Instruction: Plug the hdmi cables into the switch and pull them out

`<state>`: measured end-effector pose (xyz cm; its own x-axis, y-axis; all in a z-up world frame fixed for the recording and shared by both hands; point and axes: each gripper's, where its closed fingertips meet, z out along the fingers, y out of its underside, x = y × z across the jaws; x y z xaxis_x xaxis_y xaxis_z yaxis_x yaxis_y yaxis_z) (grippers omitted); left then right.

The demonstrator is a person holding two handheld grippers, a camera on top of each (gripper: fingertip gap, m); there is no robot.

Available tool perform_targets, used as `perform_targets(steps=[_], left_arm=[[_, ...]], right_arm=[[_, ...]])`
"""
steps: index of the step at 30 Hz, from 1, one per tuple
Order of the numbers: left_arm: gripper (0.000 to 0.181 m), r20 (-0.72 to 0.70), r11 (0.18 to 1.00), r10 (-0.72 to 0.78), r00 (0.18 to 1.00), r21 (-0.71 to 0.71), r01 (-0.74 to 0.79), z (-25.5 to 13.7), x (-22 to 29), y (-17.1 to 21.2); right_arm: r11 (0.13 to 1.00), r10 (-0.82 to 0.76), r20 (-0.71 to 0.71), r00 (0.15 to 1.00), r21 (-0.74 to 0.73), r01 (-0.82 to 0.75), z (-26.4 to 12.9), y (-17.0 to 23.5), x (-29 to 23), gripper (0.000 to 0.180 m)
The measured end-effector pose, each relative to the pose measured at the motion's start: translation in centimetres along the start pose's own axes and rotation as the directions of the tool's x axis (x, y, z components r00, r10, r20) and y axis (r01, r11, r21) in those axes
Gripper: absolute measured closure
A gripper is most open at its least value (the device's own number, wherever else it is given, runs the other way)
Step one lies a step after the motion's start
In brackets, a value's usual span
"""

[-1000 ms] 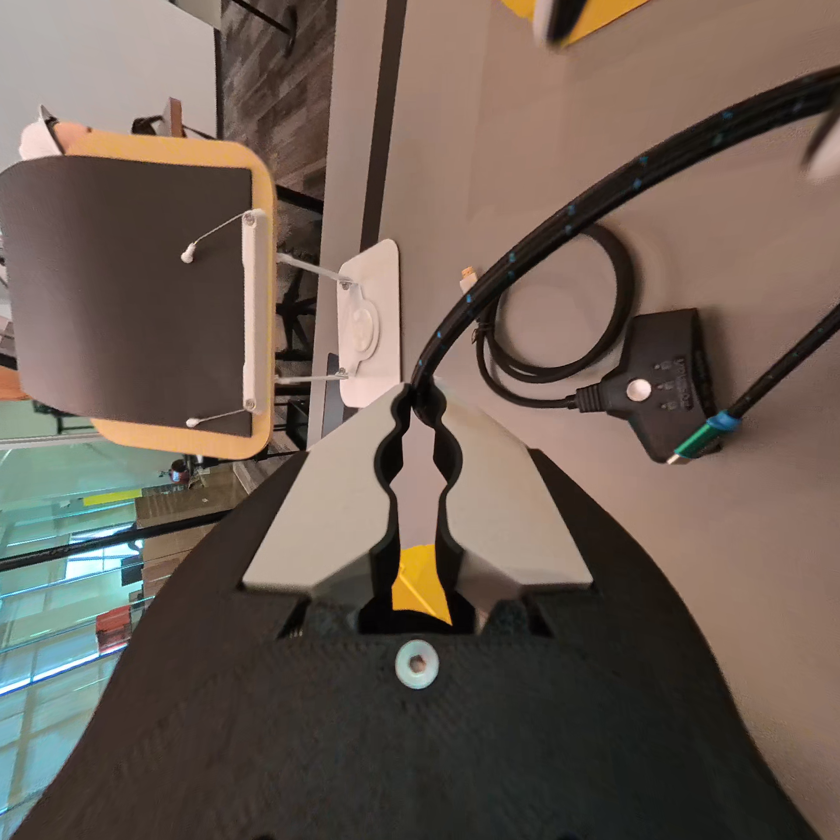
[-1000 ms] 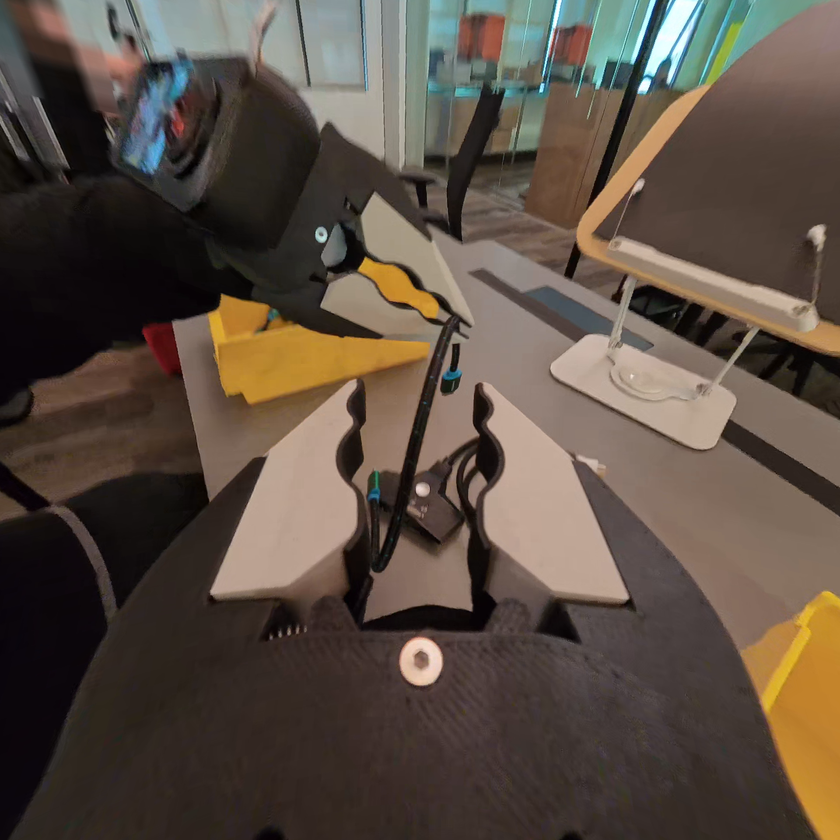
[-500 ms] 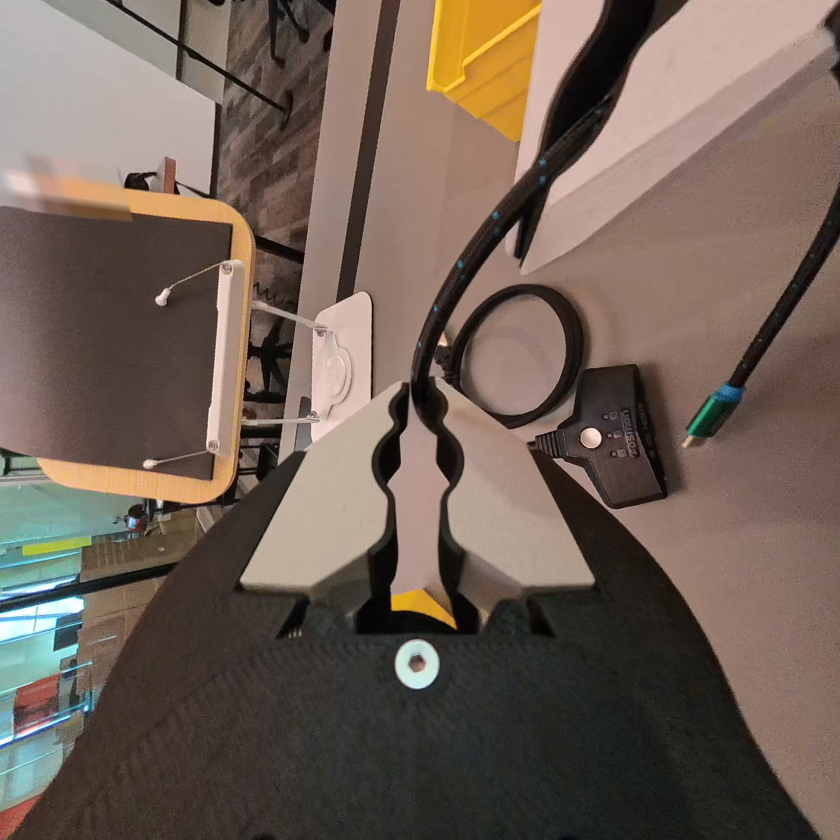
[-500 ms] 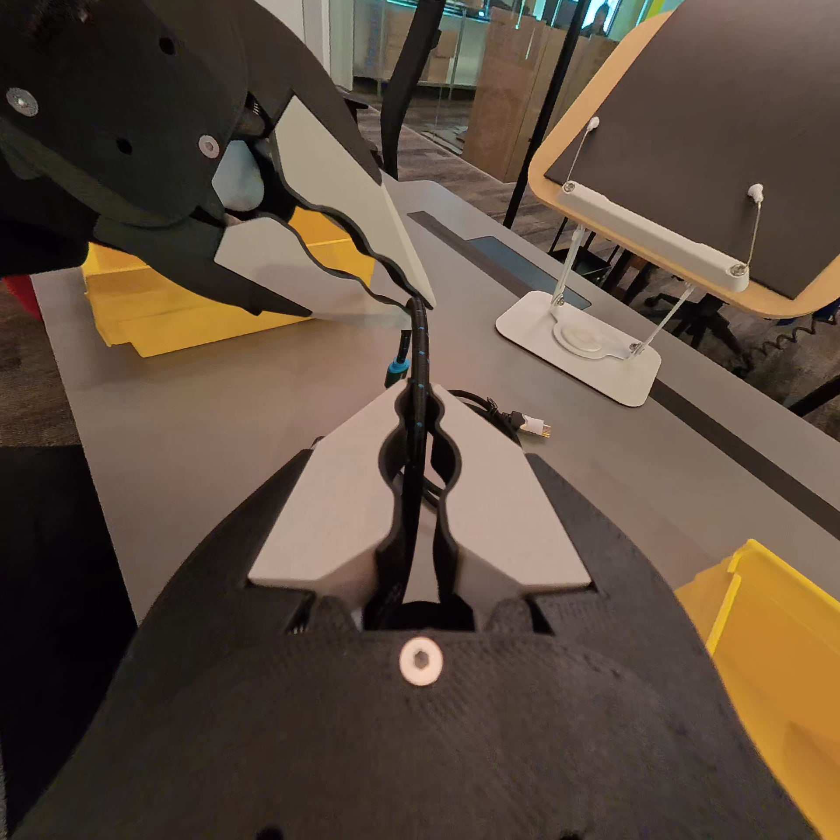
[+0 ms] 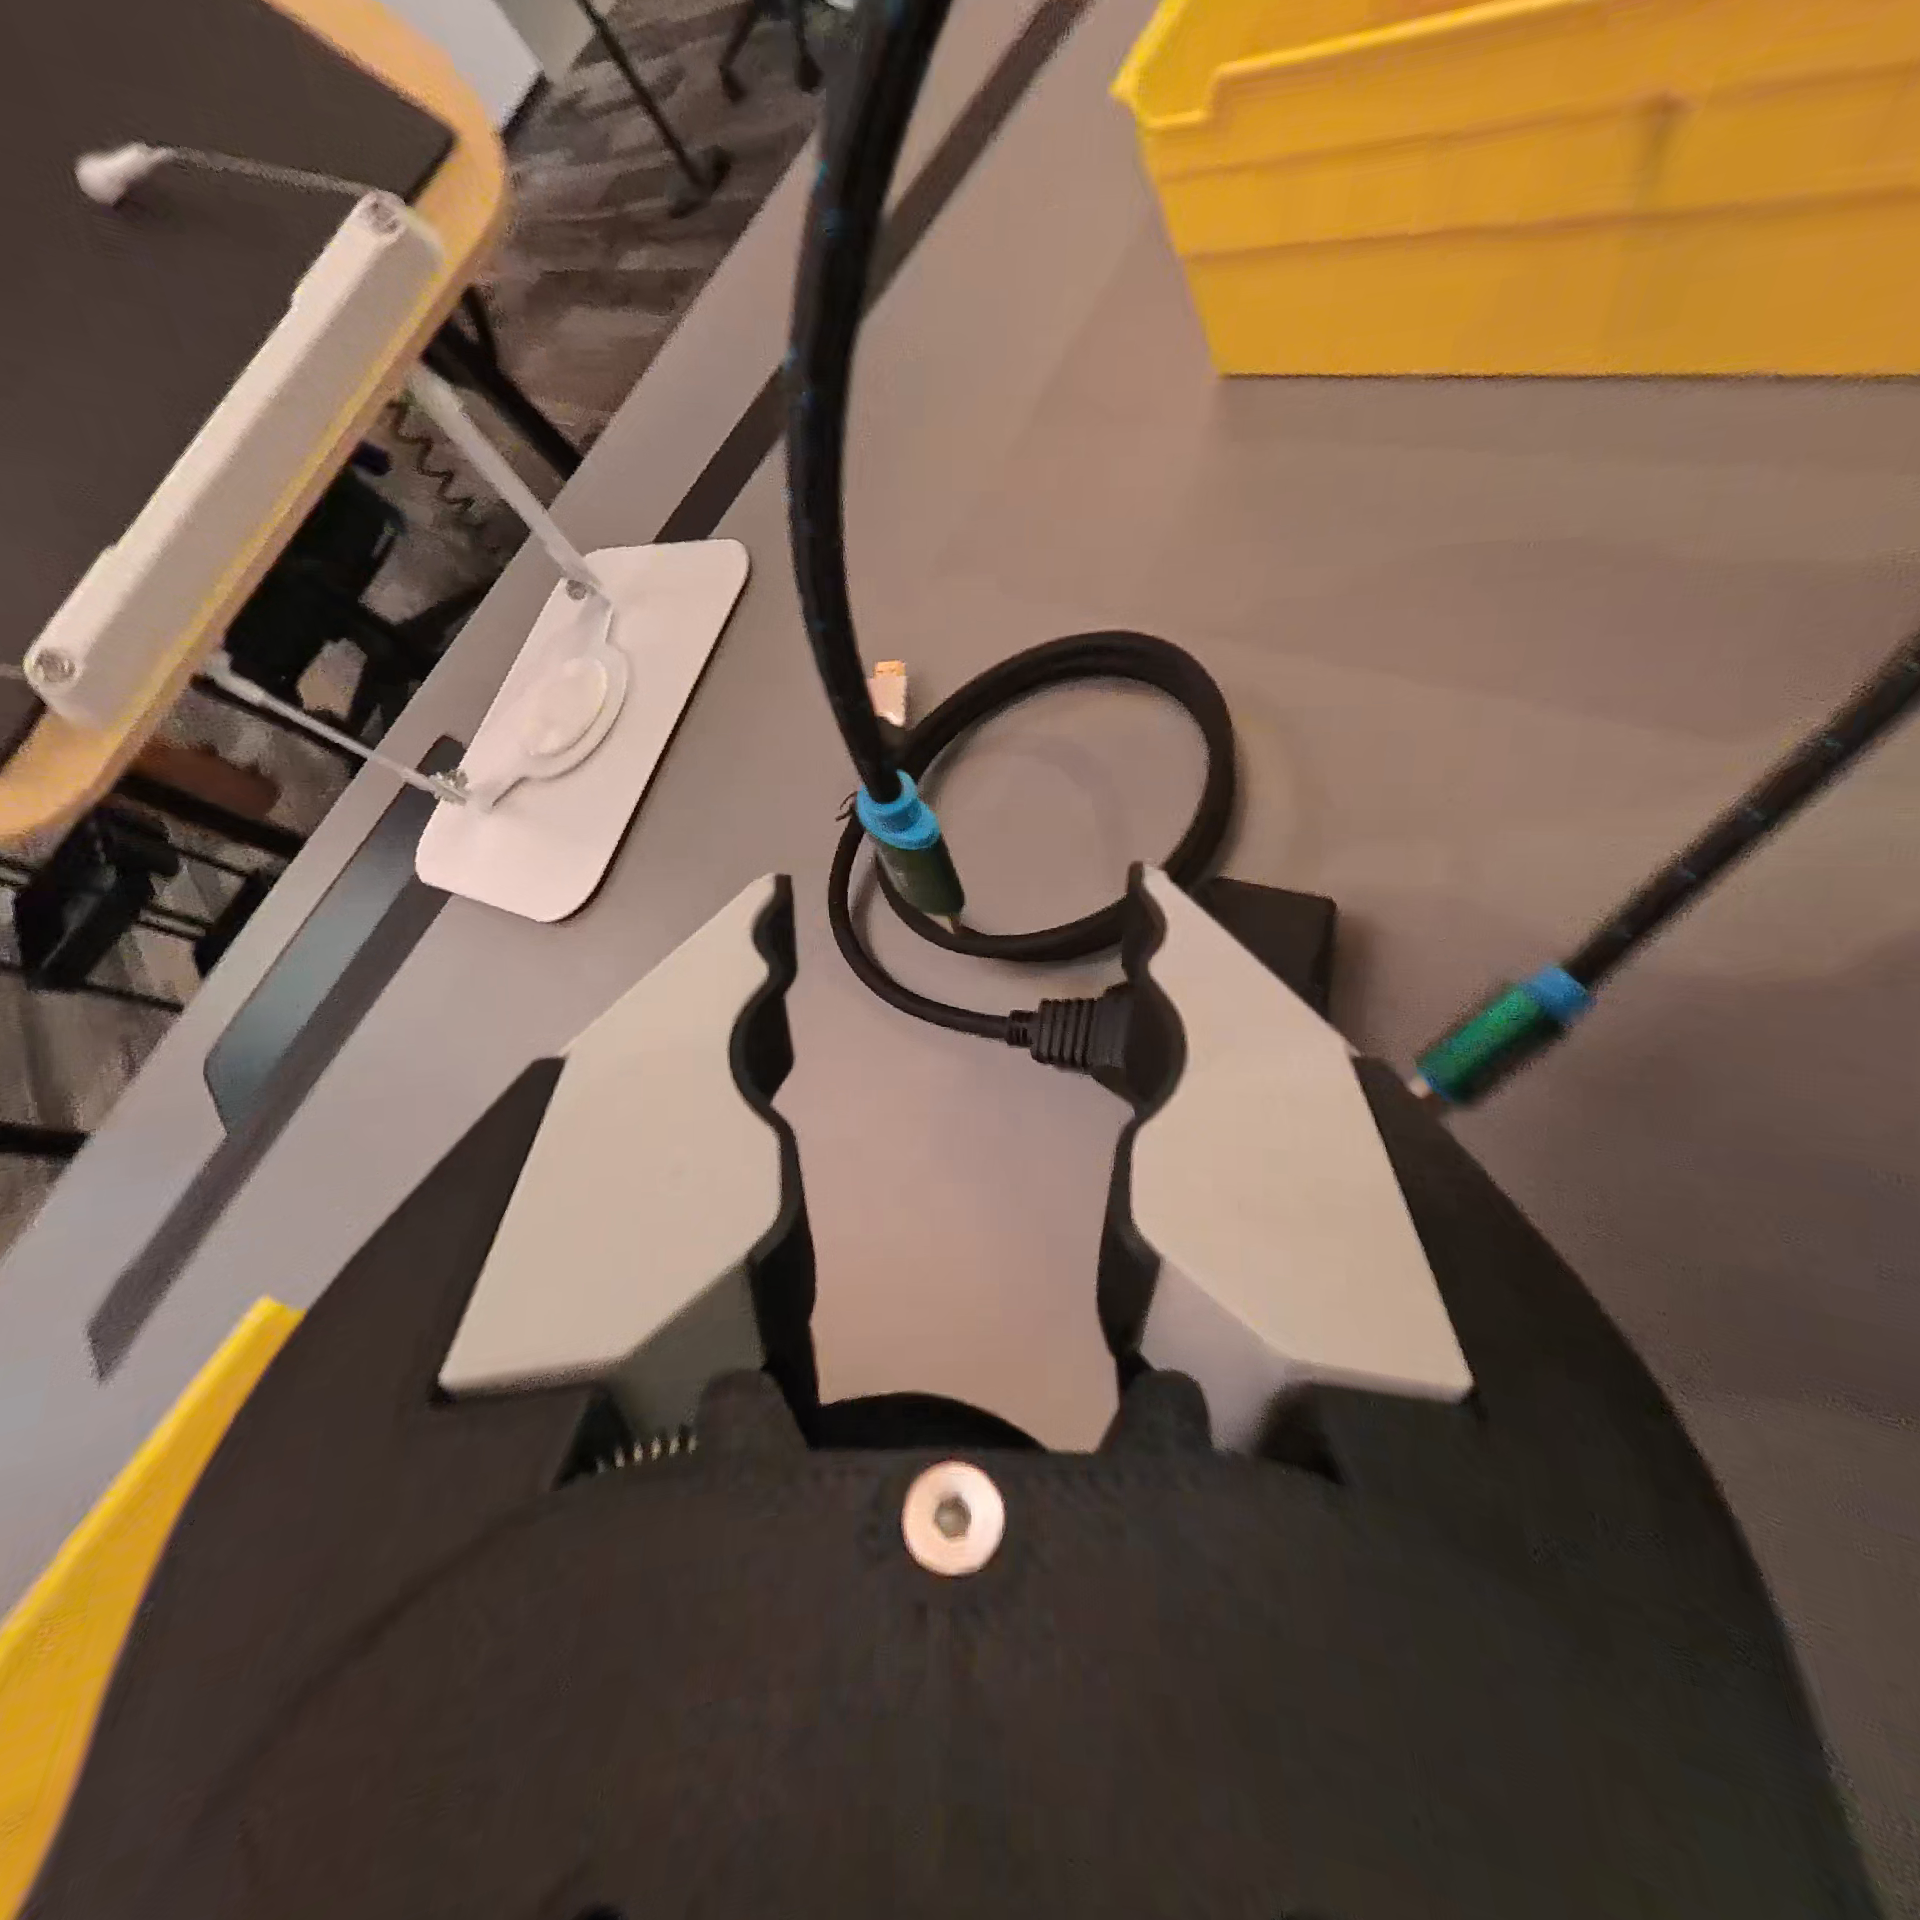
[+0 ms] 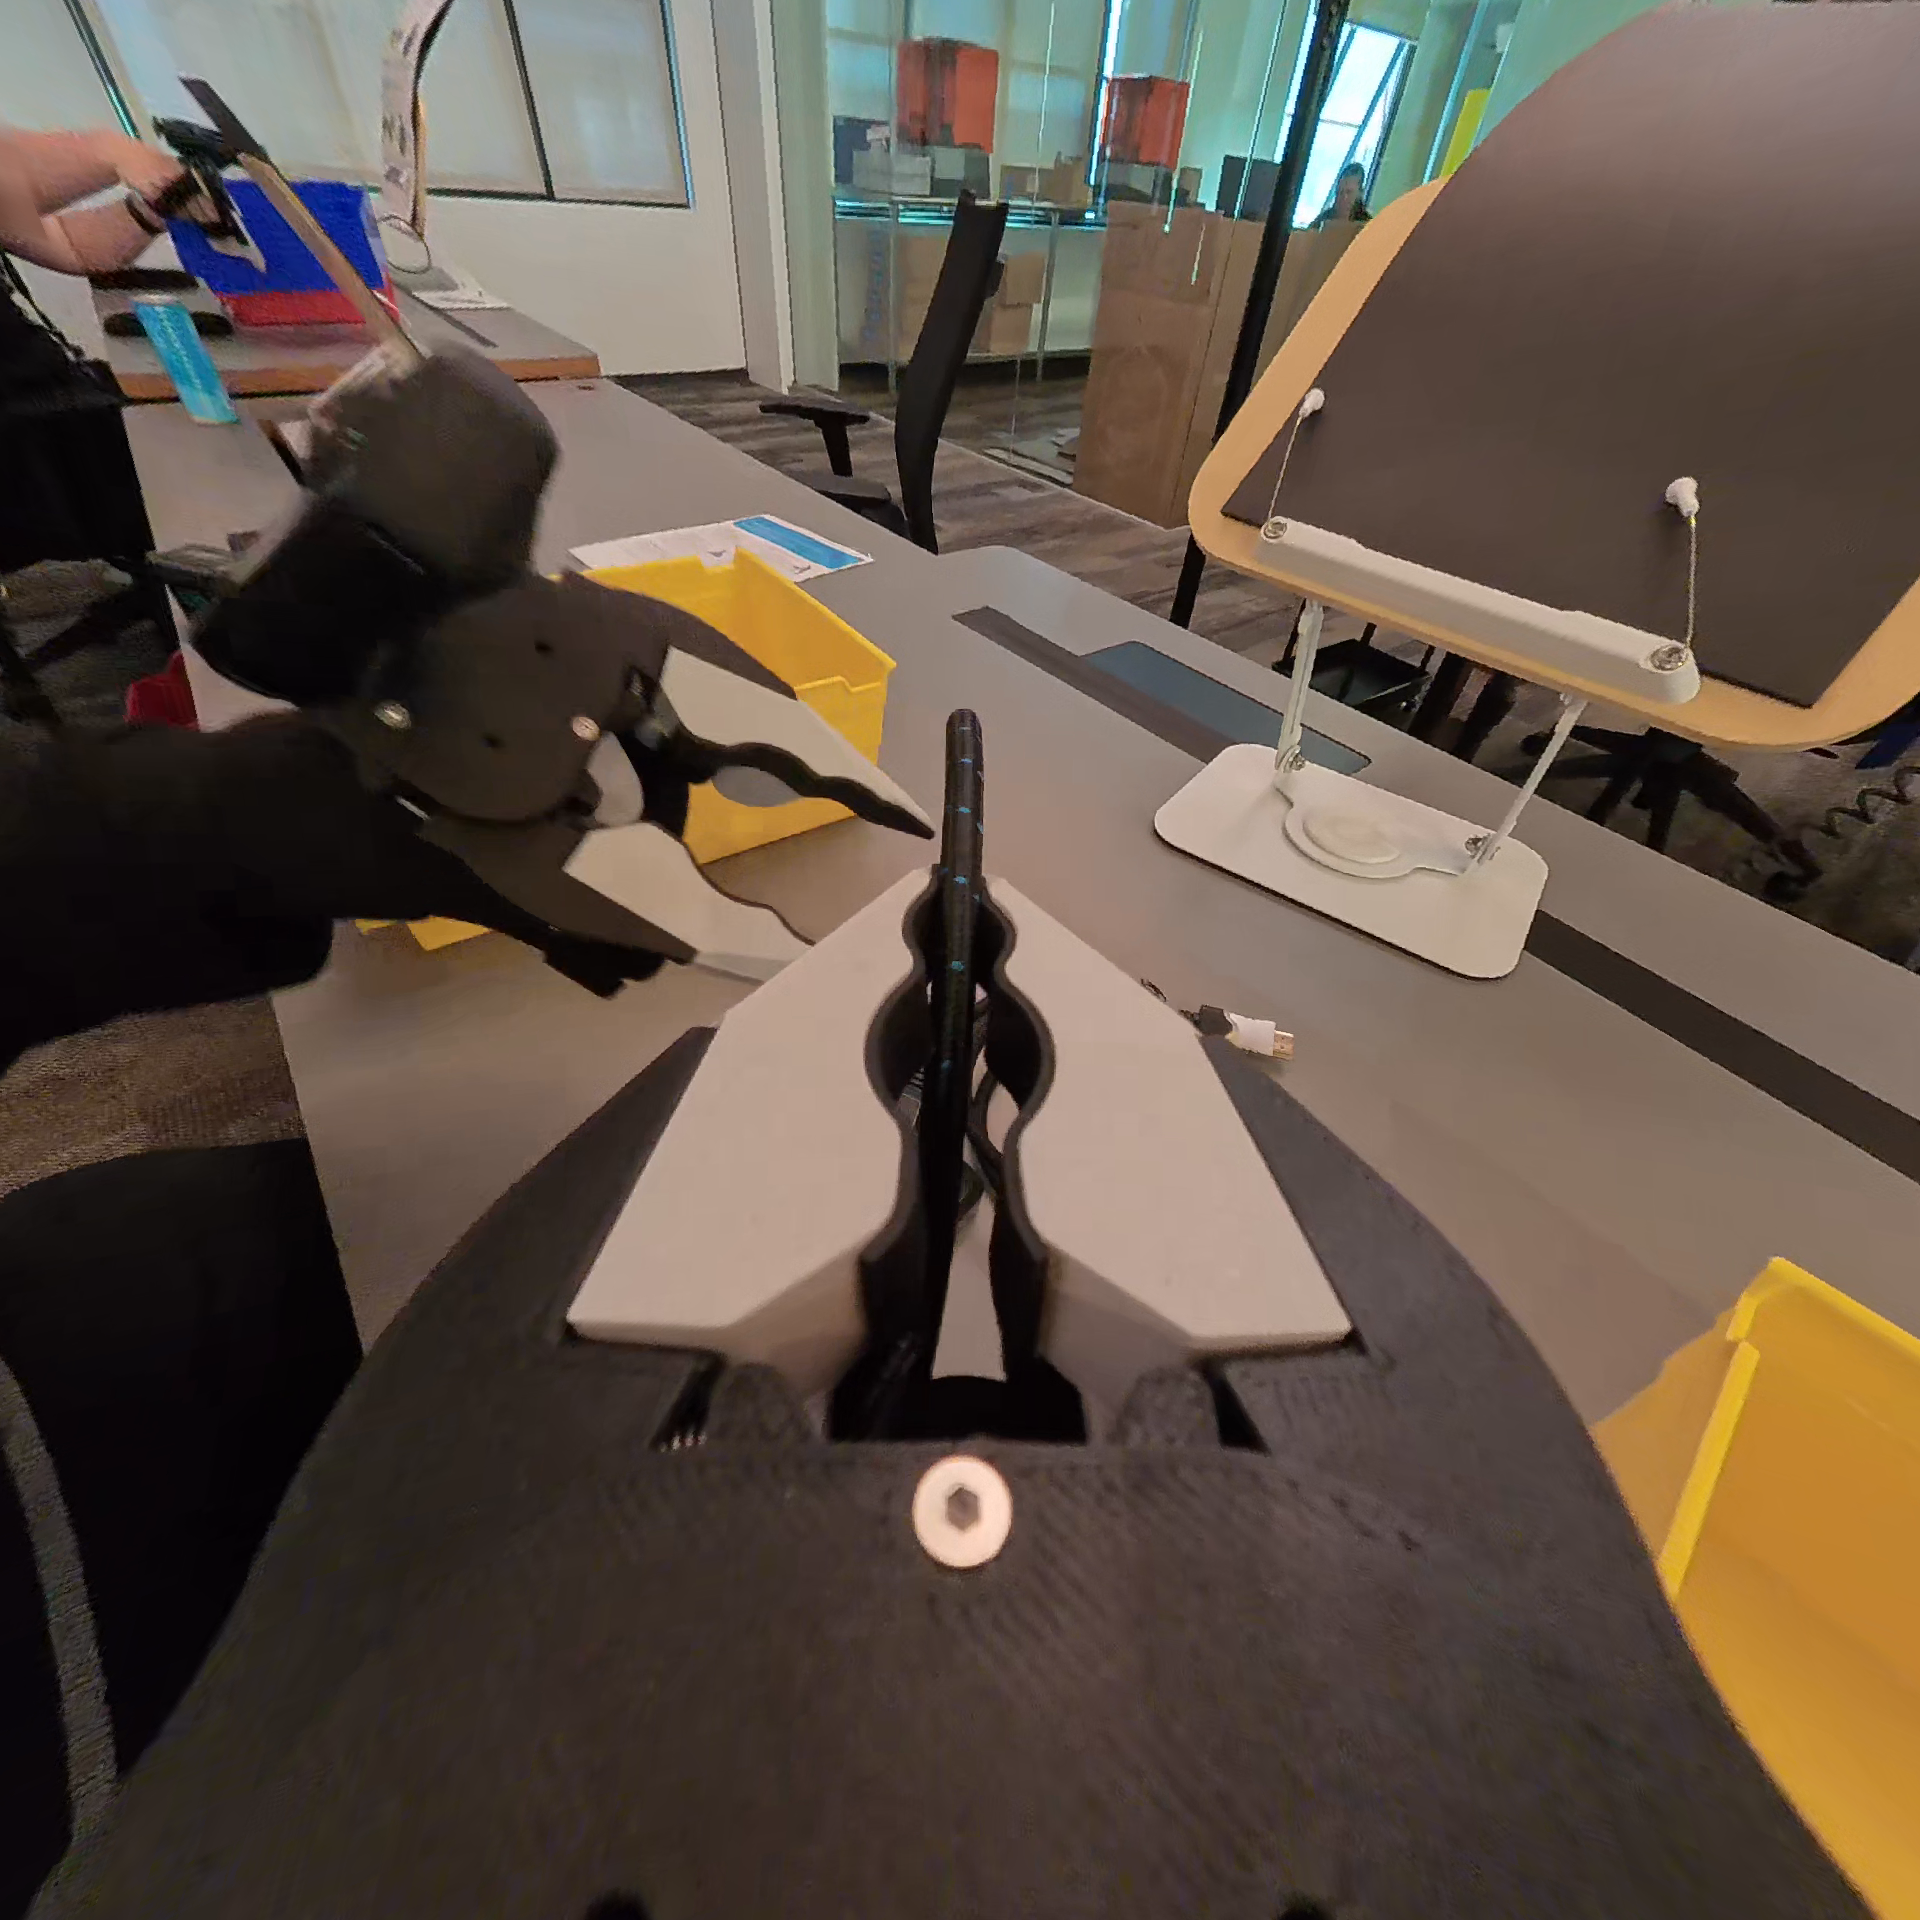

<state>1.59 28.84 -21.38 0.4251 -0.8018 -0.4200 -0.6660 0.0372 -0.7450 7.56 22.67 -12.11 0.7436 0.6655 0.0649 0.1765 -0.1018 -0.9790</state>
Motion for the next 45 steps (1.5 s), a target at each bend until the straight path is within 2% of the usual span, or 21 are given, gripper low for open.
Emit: perform_targets(steps=[2,3,6,9,13,16,17,20,25,32,34,36,45], left_arm=[[0.115,0.049,0.997,-0.062,0.997,0.037,0.061,0.9,-0.7,0.2],[0.118,0.089,0.997,-0.057,0.994,0.056,0.052,1.2,-1.2,0.2],[0.147,0.079,0.996,-0.069,0.995,0.069,0.063,2.1,-0.8,0.2],[0.165,0.122,0.997,-0.023,0.992,0.077,0.014,2.6,-0.9,-0.1],[0.167,0.151,0.993,-0.056,0.987,0.115,0.039,2.5,-2.0,-0.4],[0.168,0.225,0.99,-0.04,0.974,0.139,0.009,1.4,-3.6,-1.0],[0.168,0.265,0.99,-0.02,0.964,0.139,-0.017,0.8,-4.4,-1.2],[0.169,0.37,0.984,0.139,0.919,0.054,-0.17,-0.7,-6.2,-1.9],[0.17,0.383,0.933,0.356,0.852,-0.09,-0.349,-1.9,-7.8,-3.6],[0.17,0.402,0.816,0.575,0.713,-0.215,-0.536,-3.3,-9.6,-5.9],[0.171,0.402,0.781,0.619,0.675,-0.219,-0.585,-3.5,-9.2,-6.5],[0.17,0.389,0.757,0.647,0.656,-0.219,-0.616,-3.6,-8.6,-6.6],[0.17,0.449,0.621,0.742,0.498,-0.181,-0.762,-4.1,-4.9,-7.7]], right_arm=[[1.0,-0.005,-0.002,1.0,0.002,0.005,-0.1,-0.2,-0.1,0.18],[1.0,-0.005,0.0,1.0,0.005,0.005,-0.2,-0.4,-0.2,0.18],[1.0,0.002,0.001,1.0,0.016,-0.002,-0.3,-0.6,-0.1,0.179],[0.999,0.025,0.013,1.0,0.025,-0.026,-0.3,-0.6,0.0,0.179],[0.999,0.039,0.008,0.999,0.029,-0.039,-0.5,-0.4,0.5,0.179],[0.998,0.055,-0.016,0.998,0.038,-0.055,-0.7,-0.4,1.3,0.179],[0.998,0.055,-0.029,0.998,0.029,-0.054,-0.7,-0.2,1.6,0.178],[0.999,0.042,-0.065,0.997,0.022,-0.04,-0.7,-0.1,2.3,0.152],[1.0,-0.021,-0.102,0.995,-0.006,0.02,-0.8,0.2,2.7,0.135],[0.995,-0.07,-0.138,0.988,0.058,0.079,-1.8,-2.0,2.8,0.124],[0.991,-0.094,-0.155,0.983,0.081,0.108,-2.0,-2.6,2.7,0.119],[0.989,-0.112,-0.134,0.985,0.083,0.123,-2.0,-2.8,2.2,0.128],[0.98,-0.179,-0.094,0.979,0.072,0.186,-0.7,-2.3,0.5,0.123]])
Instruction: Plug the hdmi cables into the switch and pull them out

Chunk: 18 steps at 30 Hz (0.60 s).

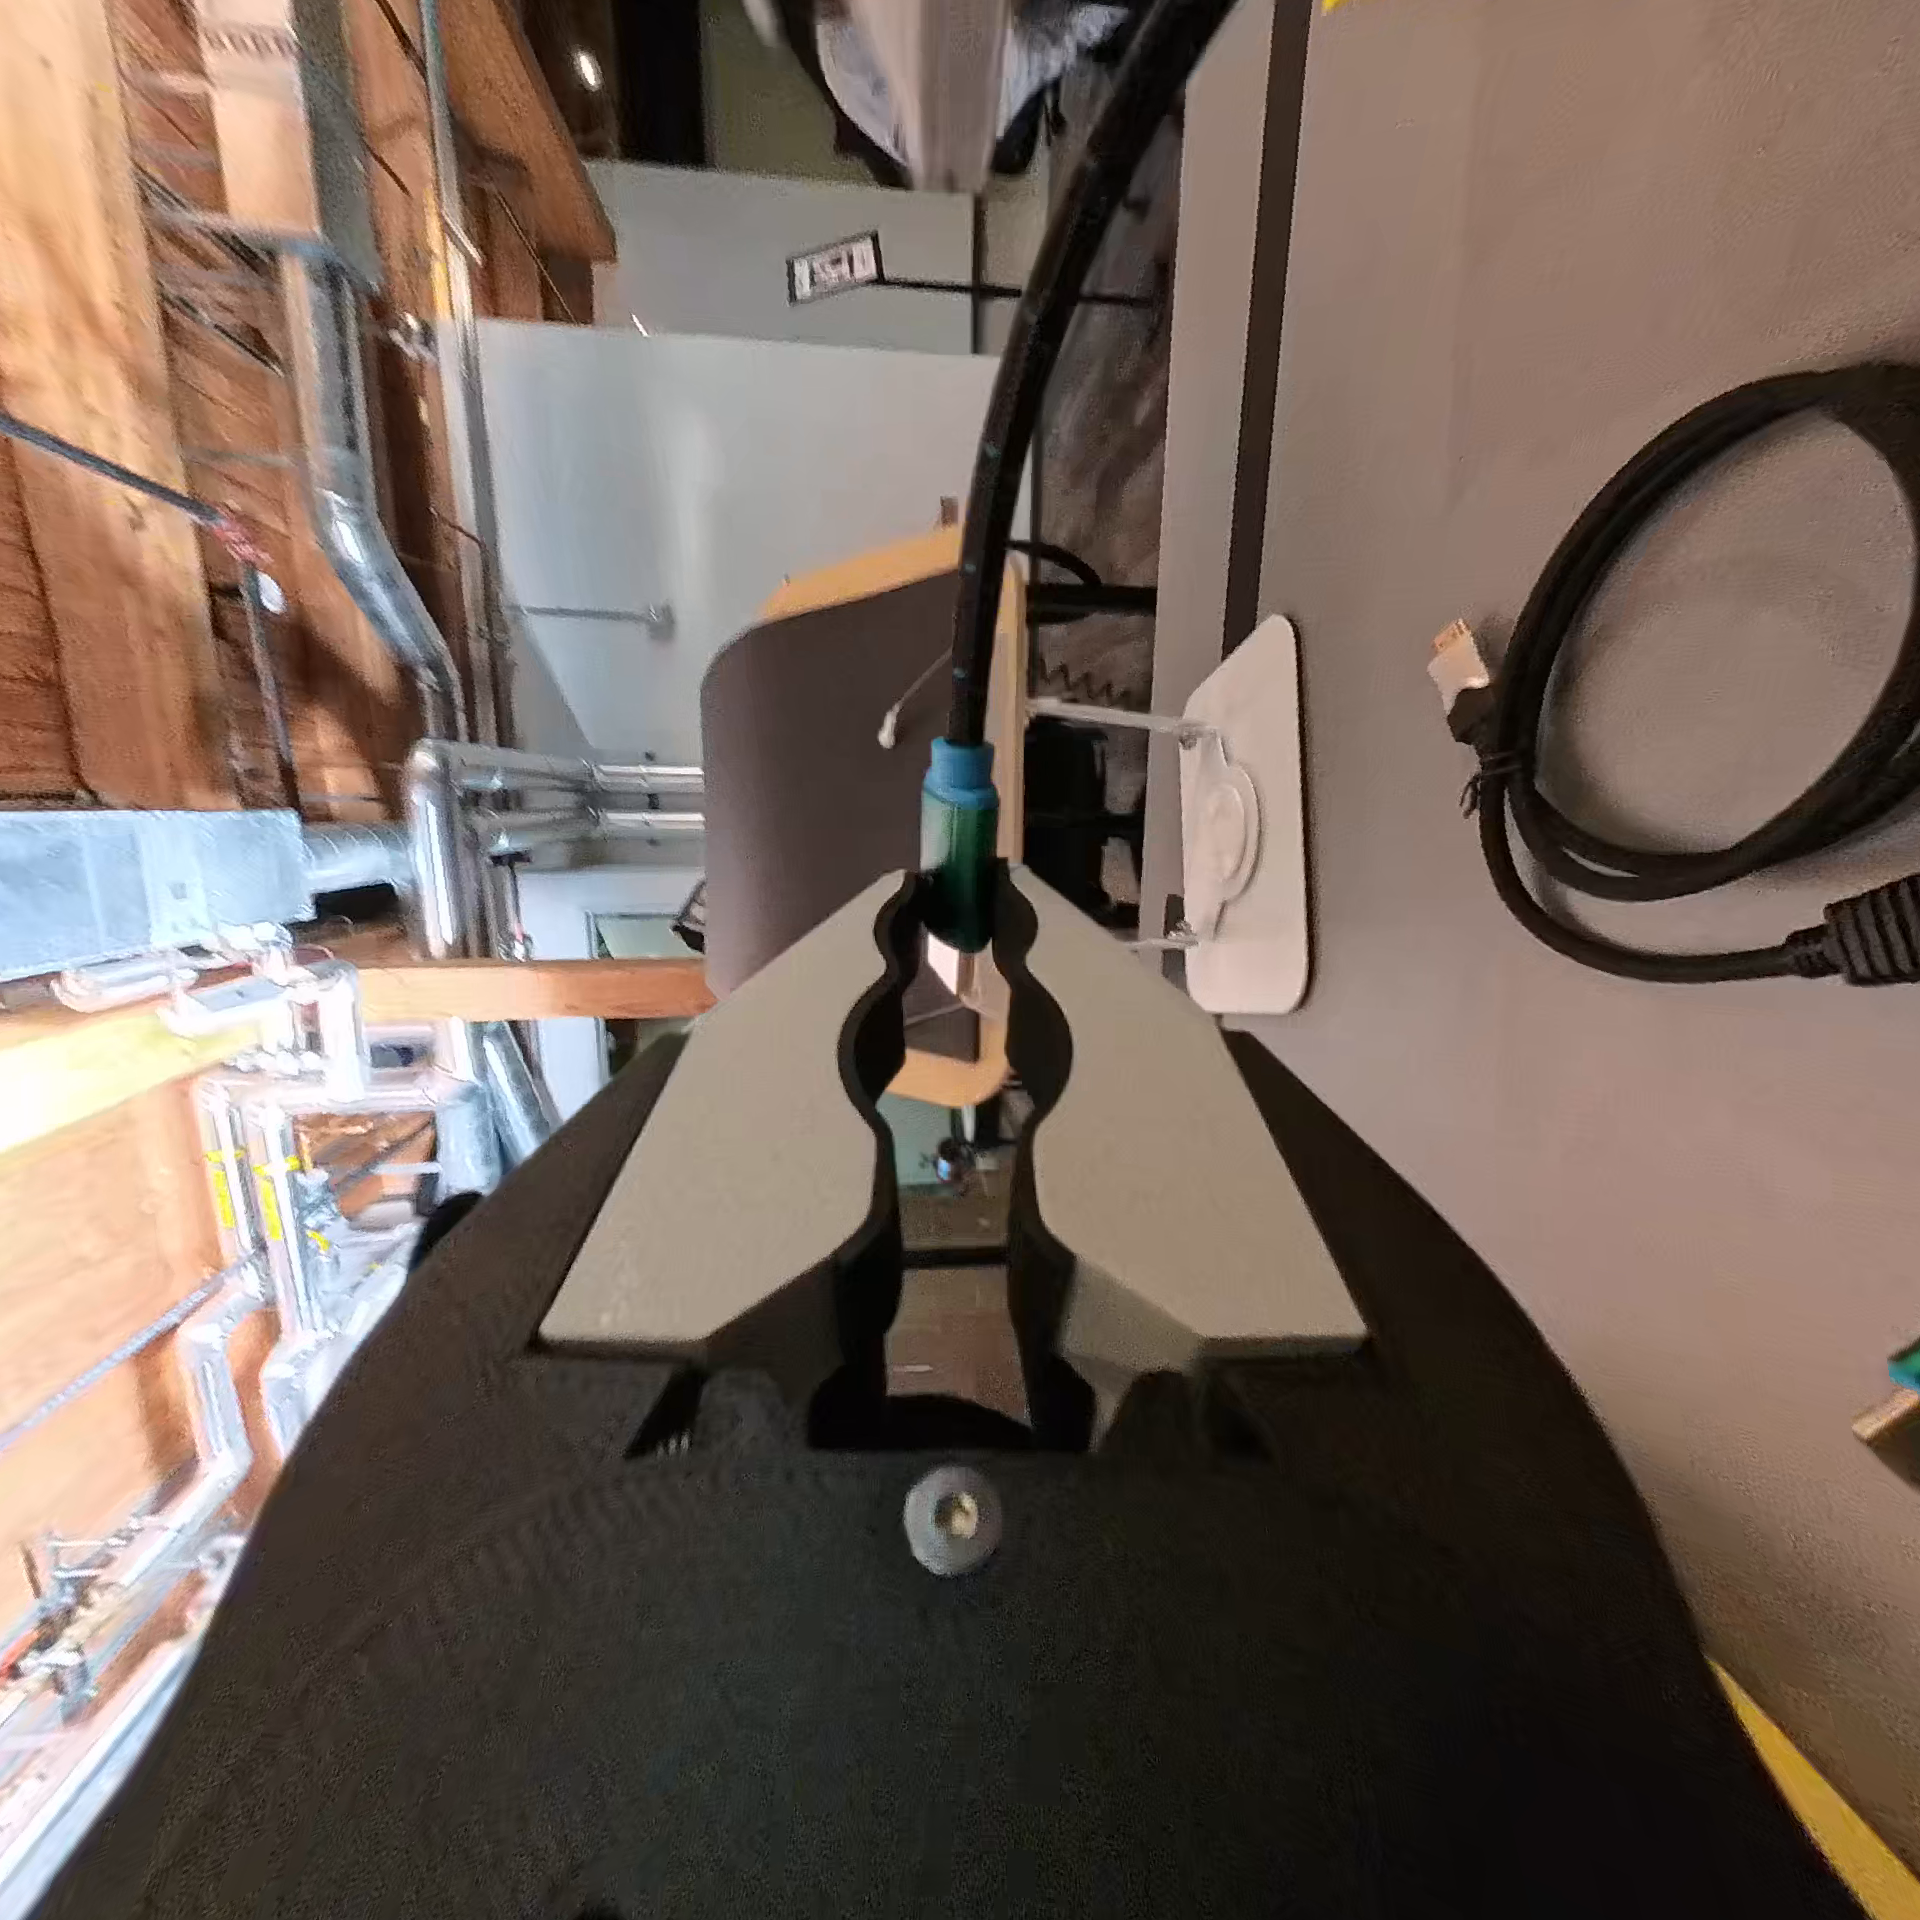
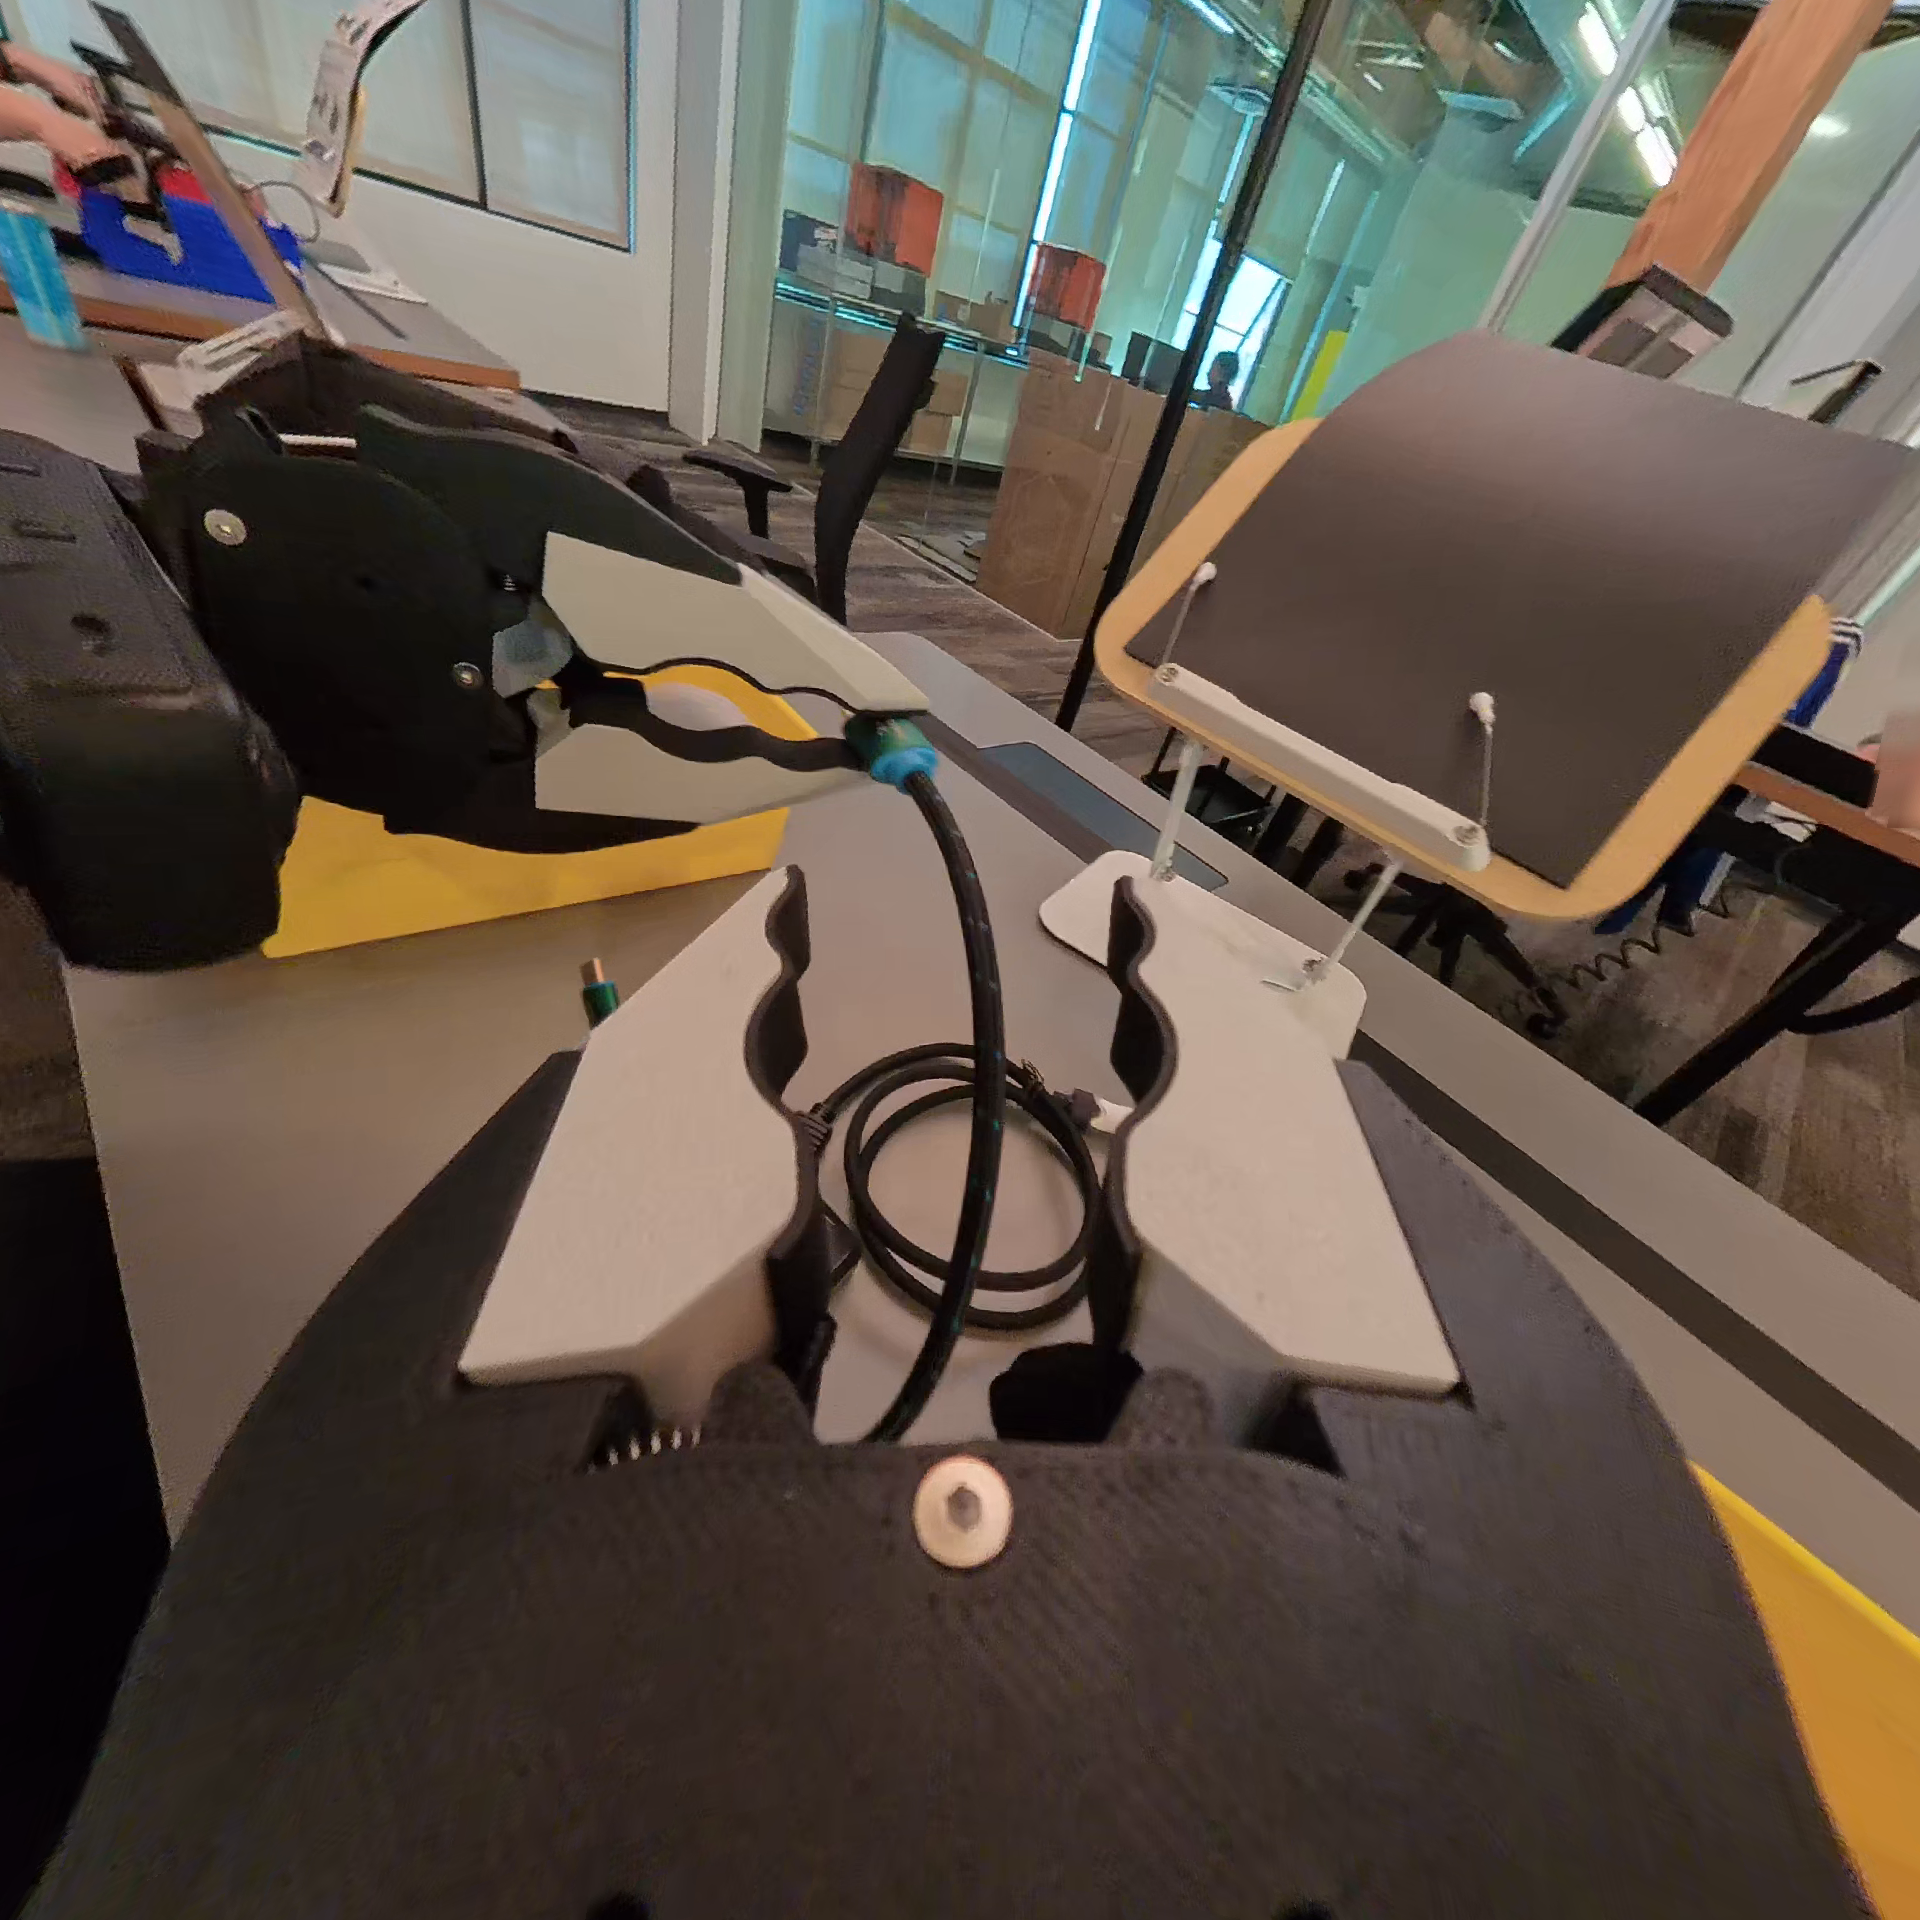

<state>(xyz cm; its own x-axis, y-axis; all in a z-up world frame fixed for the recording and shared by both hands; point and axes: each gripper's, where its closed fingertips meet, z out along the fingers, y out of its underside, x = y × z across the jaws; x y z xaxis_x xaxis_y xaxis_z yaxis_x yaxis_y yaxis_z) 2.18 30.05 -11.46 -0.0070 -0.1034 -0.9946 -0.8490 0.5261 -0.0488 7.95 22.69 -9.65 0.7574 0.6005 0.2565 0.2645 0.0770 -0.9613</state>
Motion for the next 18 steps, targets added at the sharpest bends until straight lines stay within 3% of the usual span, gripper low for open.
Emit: perform_targets(steps=[7,18], left_arm=[[0.171,0.041,0.988,0.075,0.996,0.13,-0.08,-1.4,0.4,-3.4],[0.171,-0.06,0.969,0.032,0.998,0.247,-0.016,-3.0,1.5,-5.6]], right_arm=[[0.995,-0.095,0.026,0.995,-0.01,0.095,1.5,0.7,-2.0,0.131],[0.992,-0.125,0.084,0.989,0.021,0.124,2.1,1.7,-3.4,0.156]])
